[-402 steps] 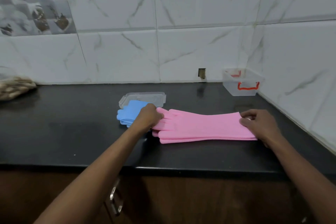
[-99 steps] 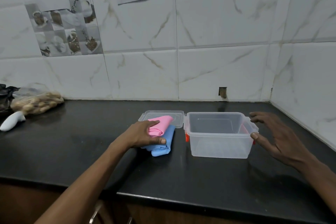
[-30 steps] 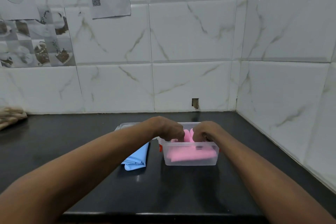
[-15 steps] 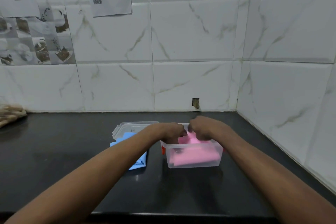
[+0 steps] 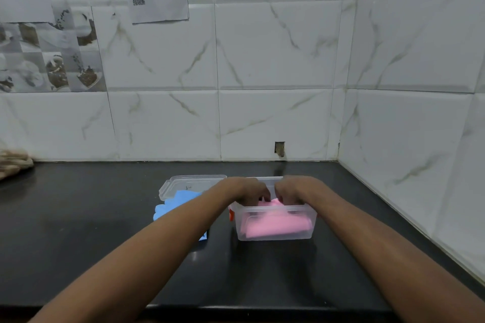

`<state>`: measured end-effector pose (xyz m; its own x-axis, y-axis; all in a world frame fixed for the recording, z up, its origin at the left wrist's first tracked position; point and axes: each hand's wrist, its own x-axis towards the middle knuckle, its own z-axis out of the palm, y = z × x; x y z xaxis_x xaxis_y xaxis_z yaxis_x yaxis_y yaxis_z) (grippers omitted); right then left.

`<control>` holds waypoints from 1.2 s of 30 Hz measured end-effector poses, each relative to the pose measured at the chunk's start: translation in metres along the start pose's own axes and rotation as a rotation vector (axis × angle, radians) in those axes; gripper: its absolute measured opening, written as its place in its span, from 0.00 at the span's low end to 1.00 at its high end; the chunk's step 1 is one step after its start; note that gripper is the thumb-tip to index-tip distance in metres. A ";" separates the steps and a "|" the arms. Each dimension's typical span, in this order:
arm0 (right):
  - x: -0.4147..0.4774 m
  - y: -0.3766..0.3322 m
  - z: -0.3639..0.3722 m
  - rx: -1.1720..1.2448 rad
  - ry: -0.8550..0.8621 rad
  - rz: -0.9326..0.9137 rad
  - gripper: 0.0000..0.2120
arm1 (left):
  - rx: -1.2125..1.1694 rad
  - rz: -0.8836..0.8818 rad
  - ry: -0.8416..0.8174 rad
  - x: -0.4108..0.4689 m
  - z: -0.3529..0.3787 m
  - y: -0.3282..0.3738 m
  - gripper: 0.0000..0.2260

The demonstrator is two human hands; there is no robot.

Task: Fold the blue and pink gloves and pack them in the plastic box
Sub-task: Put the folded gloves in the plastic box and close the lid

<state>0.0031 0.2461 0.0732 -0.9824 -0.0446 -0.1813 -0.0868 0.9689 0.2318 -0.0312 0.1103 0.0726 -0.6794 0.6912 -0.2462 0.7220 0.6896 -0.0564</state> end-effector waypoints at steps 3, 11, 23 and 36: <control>-0.007 0.005 -0.015 -0.005 0.020 0.028 0.13 | -0.071 -0.012 0.120 0.001 0.006 -0.006 0.19; -0.004 0.001 -0.011 -0.058 -0.222 0.035 0.18 | 0.103 -0.065 0.244 0.012 0.014 -0.002 0.07; -0.003 0.002 -0.019 0.266 -0.484 0.023 0.24 | -0.030 -0.086 0.341 0.013 0.014 -0.005 0.09; -0.012 -0.013 -0.014 -0.045 -0.254 0.045 0.07 | -0.198 -0.145 0.605 0.000 0.007 -0.008 0.09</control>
<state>0.0140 0.2309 0.0856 -0.9130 0.0659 -0.4026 -0.0574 0.9563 0.2866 -0.0356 0.1032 0.0662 -0.7637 0.5476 0.3419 0.6187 0.7720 0.1456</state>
